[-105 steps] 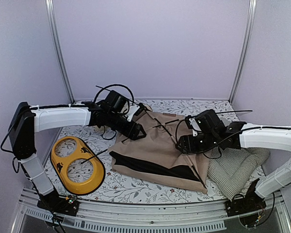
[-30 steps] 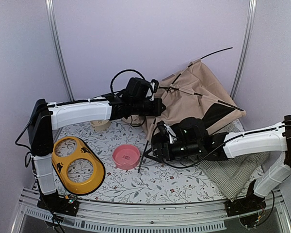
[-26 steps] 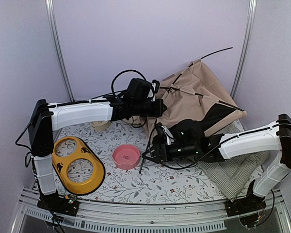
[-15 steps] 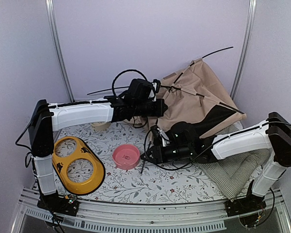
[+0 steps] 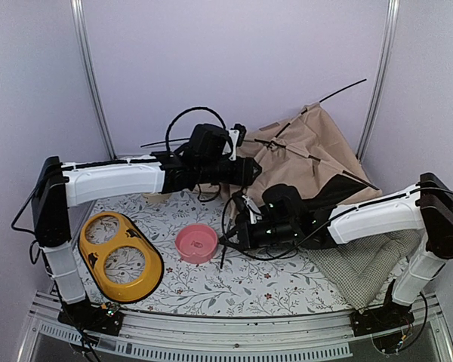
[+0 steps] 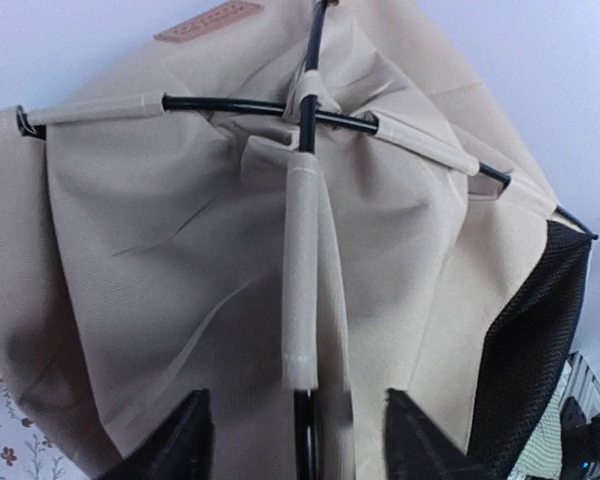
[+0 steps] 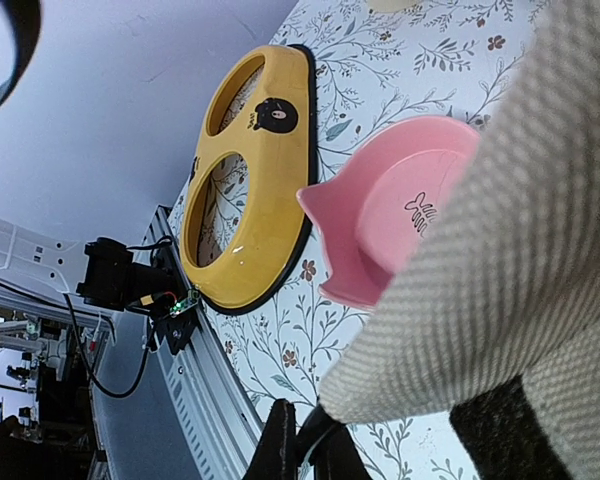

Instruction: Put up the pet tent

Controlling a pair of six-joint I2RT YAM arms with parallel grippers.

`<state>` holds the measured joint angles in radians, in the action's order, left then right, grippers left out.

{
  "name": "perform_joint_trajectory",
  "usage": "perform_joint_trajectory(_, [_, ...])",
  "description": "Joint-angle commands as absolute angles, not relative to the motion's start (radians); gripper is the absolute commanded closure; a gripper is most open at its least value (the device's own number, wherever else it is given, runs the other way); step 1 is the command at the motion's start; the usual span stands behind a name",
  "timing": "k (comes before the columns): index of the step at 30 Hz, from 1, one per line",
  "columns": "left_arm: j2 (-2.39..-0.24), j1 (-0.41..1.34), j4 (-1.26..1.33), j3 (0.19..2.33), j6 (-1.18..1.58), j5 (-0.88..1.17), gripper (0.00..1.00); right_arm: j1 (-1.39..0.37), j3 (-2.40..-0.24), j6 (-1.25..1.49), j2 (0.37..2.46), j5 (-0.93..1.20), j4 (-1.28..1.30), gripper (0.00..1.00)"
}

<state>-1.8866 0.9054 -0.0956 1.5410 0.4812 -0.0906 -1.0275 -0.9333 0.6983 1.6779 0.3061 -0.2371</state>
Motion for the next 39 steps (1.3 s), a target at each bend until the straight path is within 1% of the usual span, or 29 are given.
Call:
perform_joint_trajectory(1, [-1.733,0.913,-0.031,1.451,0.400,-0.067,0.27,-1.025,-1.009,0.610,1.662,0.310,-0.247,1.00])
perform_joint_trajectory(4, [-1.639,0.912,-0.018,1.373,0.372,-0.068,0.14,-1.006,-1.036,0.591,1.658,0.318,-0.231,1.00])
perform_joint_trajectory(7, [-1.528,0.910,0.006,1.268,0.357,-0.080,0.09,-0.970,-1.053,0.586,1.654,0.355,-0.228,1.00])
perform_joint_trajectory(15, [-1.217,0.889,0.180,0.889,0.360,-0.159,0.08,-0.908,-1.155,0.574,1.665,0.457,-0.202,1.00])
perform_joint_trajectory(22, [-1.065,0.885,0.433,0.563,0.370,-0.214,0.10,-0.894,-1.273,0.597,1.681,0.499,-0.197,1.00])
perform_joint_trajectory(27, [-1.056,0.889,0.648,0.399,0.383,-0.166,0.12,-0.892,-1.337,0.642,1.696,0.514,-0.226,1.00])
perform_joint_trajectory(31, [-1.121,0.903,0.866,0.311,0.364,-0.119,0.14,-0.893,-1.359,0.673,1.704,0.512,-0.252,1.00])
perform_joint_trajectory(35, [-1.266,0.923,1.074,0.317,0.346,-0.085,0.16,-0.892,-1.371,0.699,1.712,0.511,-0.273,1.00])
perform_joint_trajectory(39, [-1.406,0.950,1.188,0.369,0.339,-0.072,0.18,-0.892,-1.382,0.717,1.712,0.504,-0.288,1.00])
